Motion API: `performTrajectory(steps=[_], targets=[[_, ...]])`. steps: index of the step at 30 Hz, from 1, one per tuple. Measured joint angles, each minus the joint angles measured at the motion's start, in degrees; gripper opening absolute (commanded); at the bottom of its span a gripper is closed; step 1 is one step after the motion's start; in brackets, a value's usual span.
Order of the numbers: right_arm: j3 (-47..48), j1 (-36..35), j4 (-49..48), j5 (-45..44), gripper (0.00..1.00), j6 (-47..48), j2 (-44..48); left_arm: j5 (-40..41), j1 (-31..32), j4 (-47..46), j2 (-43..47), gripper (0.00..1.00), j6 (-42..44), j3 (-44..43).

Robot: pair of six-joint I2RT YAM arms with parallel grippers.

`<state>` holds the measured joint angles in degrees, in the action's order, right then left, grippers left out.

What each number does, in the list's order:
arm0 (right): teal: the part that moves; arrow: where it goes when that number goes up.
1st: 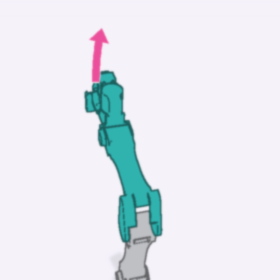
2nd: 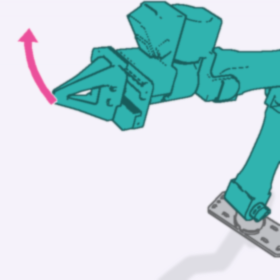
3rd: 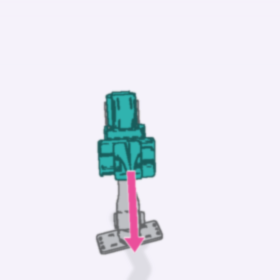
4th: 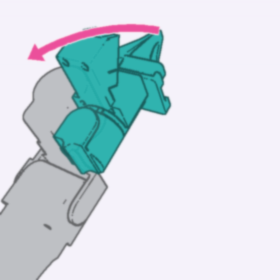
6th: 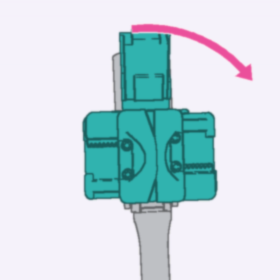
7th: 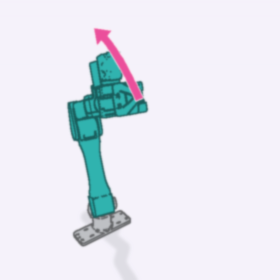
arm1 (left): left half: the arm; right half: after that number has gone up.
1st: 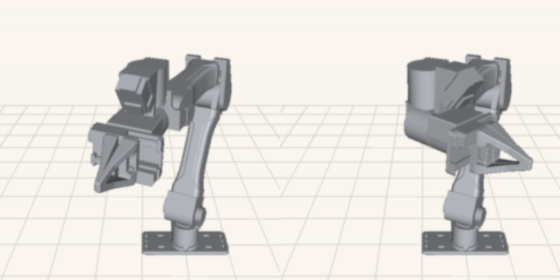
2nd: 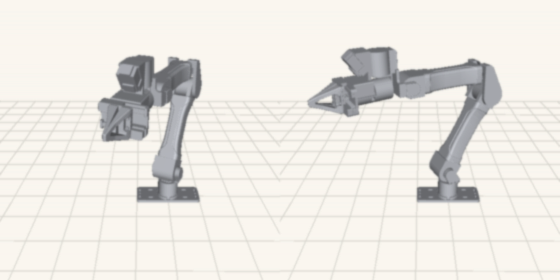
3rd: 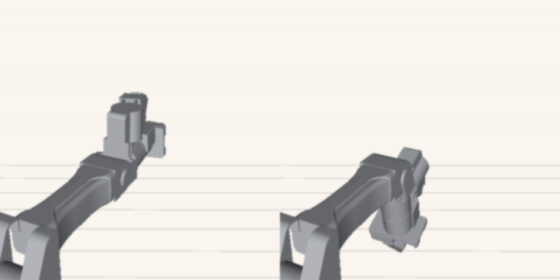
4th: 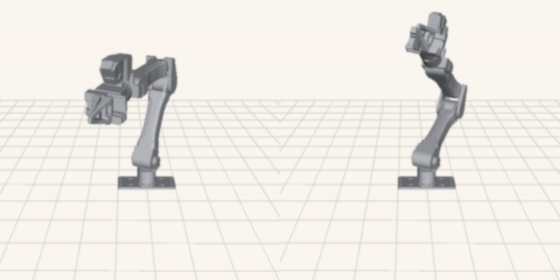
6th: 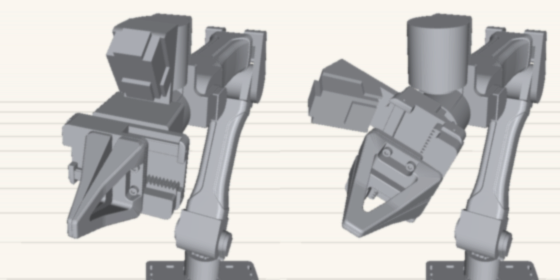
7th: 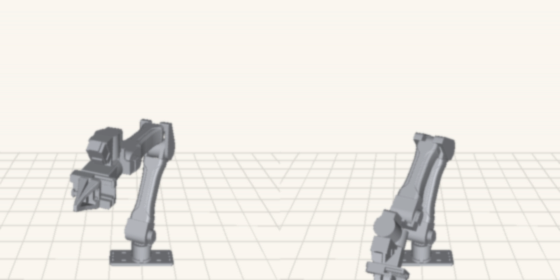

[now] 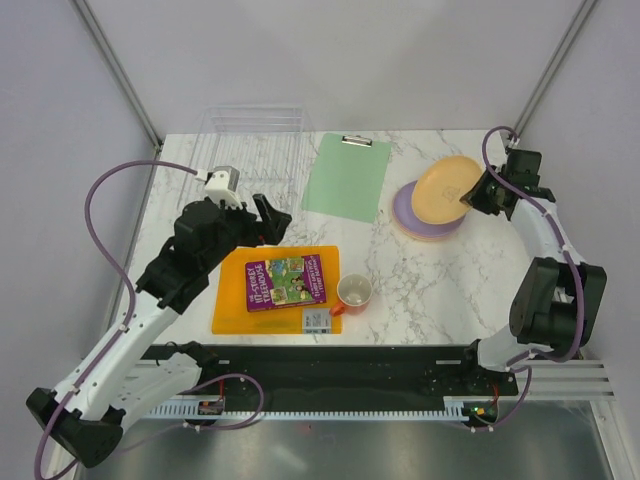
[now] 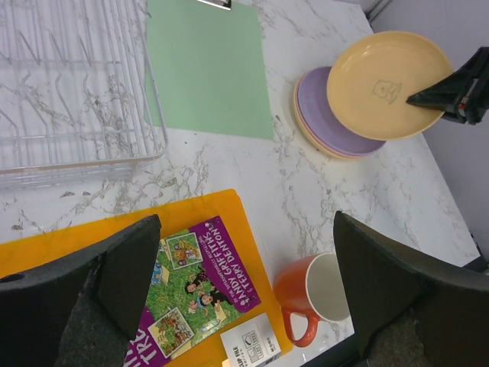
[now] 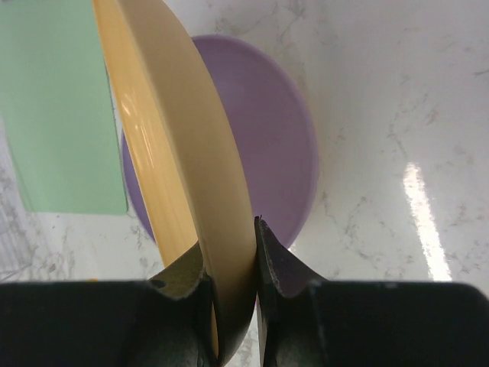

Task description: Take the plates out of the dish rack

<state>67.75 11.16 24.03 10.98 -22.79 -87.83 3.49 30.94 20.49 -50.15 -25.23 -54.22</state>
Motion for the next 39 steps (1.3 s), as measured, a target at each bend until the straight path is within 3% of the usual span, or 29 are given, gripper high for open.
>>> performTrajectory(steps=[8, 16, 19, 20, 23, 32, 39], targets=[[-2.4, 1.1, -5.1, 13.2, 0.02, -3.9, -5.6, -0.1, 0.0, 0.0, 2.9, 1.0, 0.0, 1.9], [-4.5, 1.8, -7.9, 16.3, 0.11, -5.5, -8.0, -0.1, 0.0, 0.4, 3.2, 1.0, 0.0, 3.7], [-4.6, 1.8, -8.5, 17.0, 0.27, -5.7, -9.0, -0.1, 0.0, 0.4, 3.2, 1.0, 0.0, 3.7], [-4.6, 1.8, -8.6, 17.2, 0.41, -5.8, -9.3, -0.1, 0.0, 0.4, 3.2, 1.0, 0.0, 3.7], [-4.6, 1.8, -9.1, 17.8, 0.57, -6.4, -9.9, -0.1, 0.0, 0.4, 3.2, 1.0, 0.0, 3.7], [-4.6, 1.9, -9.6, 17.5, 0.81, -5.5, -9.7, -0.1, 0.0, 0.5, 3.2, 1.0, 0.0, 3.7], [-4.6, 1.9, -5.5, 13.5, 0.9, -2.9, -4.2, -0.1, 0.0, 0.5, 4.0, 1.0, 0.0, 3.7]])
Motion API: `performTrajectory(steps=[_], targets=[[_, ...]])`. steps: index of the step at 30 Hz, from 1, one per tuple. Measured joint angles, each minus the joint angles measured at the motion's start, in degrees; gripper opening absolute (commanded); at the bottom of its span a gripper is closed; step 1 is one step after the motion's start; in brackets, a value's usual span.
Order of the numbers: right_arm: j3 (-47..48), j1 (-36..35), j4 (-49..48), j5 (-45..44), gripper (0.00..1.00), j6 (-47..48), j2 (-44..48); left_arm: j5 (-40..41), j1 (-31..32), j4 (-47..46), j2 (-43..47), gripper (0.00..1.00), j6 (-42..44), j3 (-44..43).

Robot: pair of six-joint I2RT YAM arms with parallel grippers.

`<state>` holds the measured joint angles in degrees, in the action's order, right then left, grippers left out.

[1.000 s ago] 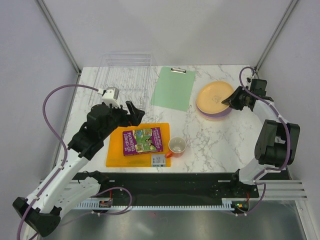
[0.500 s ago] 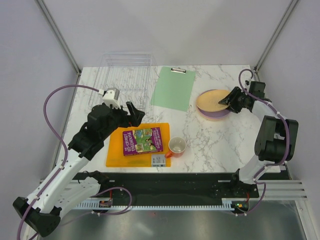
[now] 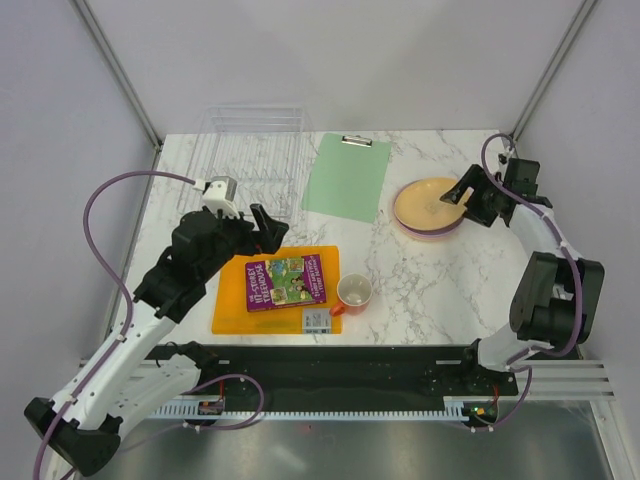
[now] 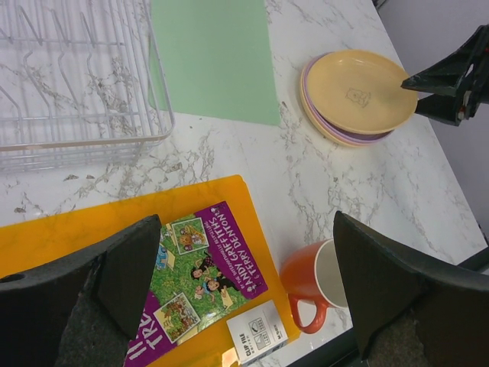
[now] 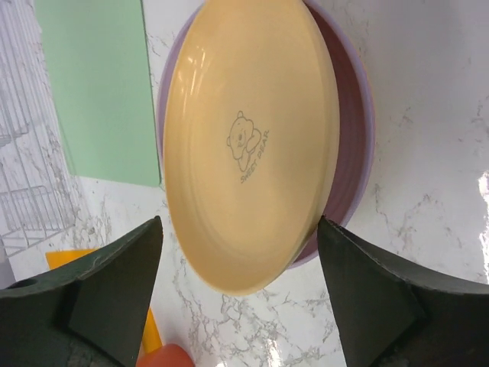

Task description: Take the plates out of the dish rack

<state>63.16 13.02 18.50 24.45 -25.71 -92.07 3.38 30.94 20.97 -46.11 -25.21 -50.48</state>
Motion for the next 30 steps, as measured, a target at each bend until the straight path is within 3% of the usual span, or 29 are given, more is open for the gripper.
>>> performTrajectory(steps=[11, 12, 15, 23, 30], targets=[[3.5, -0.4, 4.6, -4.0, 0.93, 2.2, 11.6, -0.1, 0.0, 0.1, 0.6, 1.0, 0.0, 0.0], [3.6, -0.7, 5.0, -4.2, 0.98, 2.3, 12.4, 0.0, 0.0, 0.2, 0.7, 1.0, 0.0, 0.0], [3.6, -3.0, 6.3, -5.4, 0.98, 3.0, 14.6, 0.0, 0.0, 0.4, 0.9, 1.0, 1.0, 0.0], [-0.9, -20.6, 6.8, -21.0, 0.98, 8.0, 28.0, 1.9, 0.0, 1.5, -1.2, 1.0, 10.6, -4.7], [-8.5, -24.9, 4.6, -35.6, 0.98, 12.2, 39.6, 9.1, 0.0, 1.6, -1.6, 1.0, 16.7, -5.4]])
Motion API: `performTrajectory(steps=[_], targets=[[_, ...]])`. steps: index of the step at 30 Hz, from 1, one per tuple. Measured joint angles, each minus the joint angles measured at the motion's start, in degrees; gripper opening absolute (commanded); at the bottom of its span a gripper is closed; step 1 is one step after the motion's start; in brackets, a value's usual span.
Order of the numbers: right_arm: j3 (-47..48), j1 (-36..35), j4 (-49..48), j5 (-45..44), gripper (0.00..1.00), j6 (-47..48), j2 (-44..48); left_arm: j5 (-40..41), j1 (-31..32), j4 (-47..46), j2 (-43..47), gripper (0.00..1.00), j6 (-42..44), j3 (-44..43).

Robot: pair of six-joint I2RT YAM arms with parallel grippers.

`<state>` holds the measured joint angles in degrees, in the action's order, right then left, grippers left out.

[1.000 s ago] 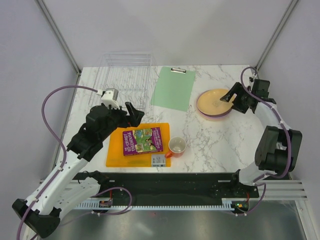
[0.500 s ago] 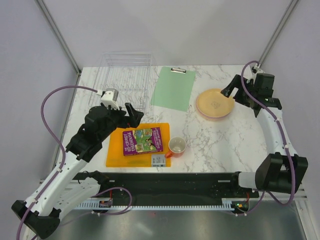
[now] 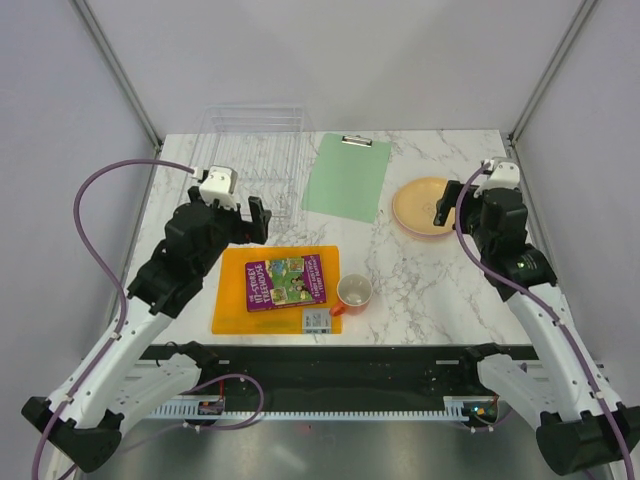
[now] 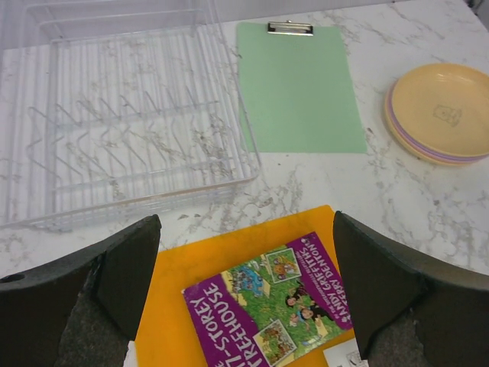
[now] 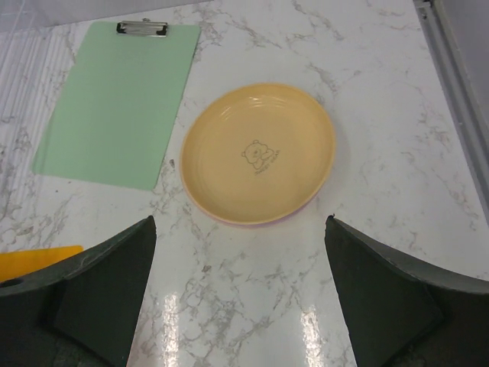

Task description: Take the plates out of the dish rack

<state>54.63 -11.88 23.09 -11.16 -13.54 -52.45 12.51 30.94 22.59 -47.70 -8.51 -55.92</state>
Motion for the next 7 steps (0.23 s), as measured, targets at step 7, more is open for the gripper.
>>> performTrajectory(steps=[7], targets=[[-3.5, -0.7, -1.9, -7.1, 0.98, 2.8, 6.0, 2.4, 0.0, -1.2, 2.3, 1.0, 3.8, 0.0]])
